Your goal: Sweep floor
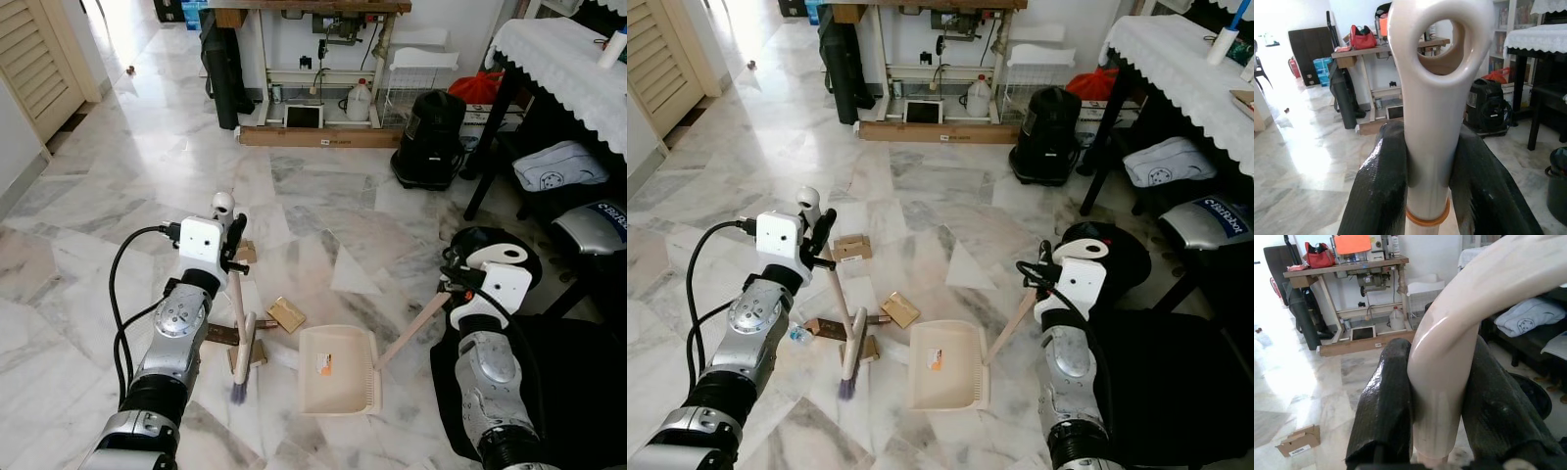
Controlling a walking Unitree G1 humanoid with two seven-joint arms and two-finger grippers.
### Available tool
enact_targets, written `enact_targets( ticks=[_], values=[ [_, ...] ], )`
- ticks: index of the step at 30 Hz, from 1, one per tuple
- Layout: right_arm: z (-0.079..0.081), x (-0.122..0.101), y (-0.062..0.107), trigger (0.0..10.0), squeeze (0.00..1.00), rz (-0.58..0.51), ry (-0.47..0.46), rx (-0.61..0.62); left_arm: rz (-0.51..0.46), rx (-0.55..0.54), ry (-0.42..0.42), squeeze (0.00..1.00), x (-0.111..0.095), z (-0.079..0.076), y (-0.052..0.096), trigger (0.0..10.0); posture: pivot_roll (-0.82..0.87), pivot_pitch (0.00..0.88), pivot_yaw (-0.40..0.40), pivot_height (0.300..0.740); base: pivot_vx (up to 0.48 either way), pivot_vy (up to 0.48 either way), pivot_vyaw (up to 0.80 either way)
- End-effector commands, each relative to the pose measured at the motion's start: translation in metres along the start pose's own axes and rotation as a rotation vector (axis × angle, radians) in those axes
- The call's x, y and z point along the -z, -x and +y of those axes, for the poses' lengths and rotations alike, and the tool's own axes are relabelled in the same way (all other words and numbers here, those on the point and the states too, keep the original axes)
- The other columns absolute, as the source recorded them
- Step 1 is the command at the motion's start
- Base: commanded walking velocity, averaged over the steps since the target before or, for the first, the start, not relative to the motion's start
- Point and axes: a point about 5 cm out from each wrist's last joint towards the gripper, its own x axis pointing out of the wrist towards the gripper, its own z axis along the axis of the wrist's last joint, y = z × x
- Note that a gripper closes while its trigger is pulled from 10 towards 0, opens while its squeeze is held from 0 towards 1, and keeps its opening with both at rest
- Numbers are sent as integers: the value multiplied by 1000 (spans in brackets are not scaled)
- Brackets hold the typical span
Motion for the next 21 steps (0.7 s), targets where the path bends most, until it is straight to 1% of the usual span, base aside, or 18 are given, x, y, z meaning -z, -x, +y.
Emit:
enact_targets(
  ticks=[1, 6, 14, 21],
  values=[
    [1, -13, -4, 10000, 0, -73, -4, -10, -24, -6, -3, 0, -5, 0, -3, 10000, 113, 19, -7, 740, 0, 379, 0],
    [0, -13, -4, 10000, 0, -72, -3, -6, -25, -5, 0, 0, -4, -2, -2, 10000, 121, 27, -11, 740, 0, 400, 0],
    [3, -9, -2, 10000, 0, -57, -16, -9, -19, -30, -7, 0, -3, 6, 3, 10000, 127, 44, -21, 740, 0, 390, 0],
    [0, -11, -3, 10000, 0, -60, -14, -5, -20, -33, -2, 0, -2, 4, 2, 10000, 123, 46, -24, 740, 0, 381, 0]
  ],
)
